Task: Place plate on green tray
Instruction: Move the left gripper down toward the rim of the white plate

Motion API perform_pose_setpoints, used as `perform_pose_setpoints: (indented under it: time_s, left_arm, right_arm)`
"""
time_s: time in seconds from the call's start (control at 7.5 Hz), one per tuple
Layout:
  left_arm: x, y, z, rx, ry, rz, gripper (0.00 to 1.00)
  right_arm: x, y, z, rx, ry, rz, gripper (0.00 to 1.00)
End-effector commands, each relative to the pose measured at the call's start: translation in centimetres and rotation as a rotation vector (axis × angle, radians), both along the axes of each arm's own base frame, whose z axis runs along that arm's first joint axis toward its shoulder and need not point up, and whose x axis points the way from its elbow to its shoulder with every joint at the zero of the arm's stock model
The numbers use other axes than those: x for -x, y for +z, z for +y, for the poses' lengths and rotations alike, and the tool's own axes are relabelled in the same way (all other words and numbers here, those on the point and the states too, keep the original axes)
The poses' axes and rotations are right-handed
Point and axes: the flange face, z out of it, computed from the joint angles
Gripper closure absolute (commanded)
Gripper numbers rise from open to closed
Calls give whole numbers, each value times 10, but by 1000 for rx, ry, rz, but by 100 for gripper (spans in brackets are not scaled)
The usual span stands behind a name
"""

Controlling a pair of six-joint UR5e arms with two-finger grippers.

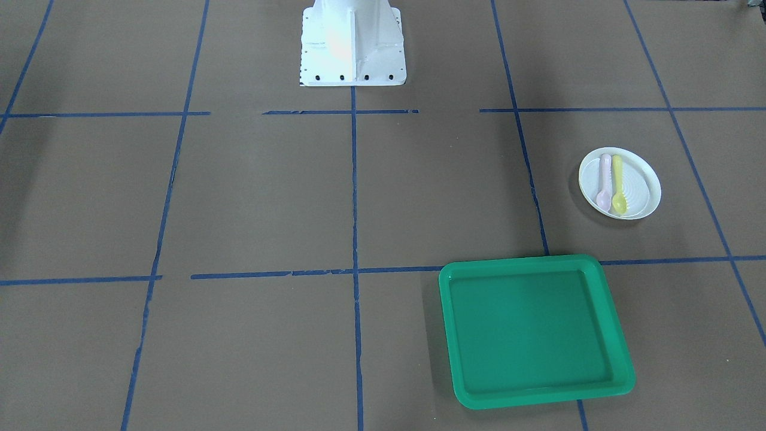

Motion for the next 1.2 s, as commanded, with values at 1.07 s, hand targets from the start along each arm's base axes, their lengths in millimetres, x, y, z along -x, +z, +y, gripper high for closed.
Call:
perform_pose_setpoints:
  time_s: [1.07]
  left_arm:
    - [-73, 27, -30, 78, -80, 25, 0]
  right_arm:
    - [0, 0, 0, 0, 0, 0, 0]
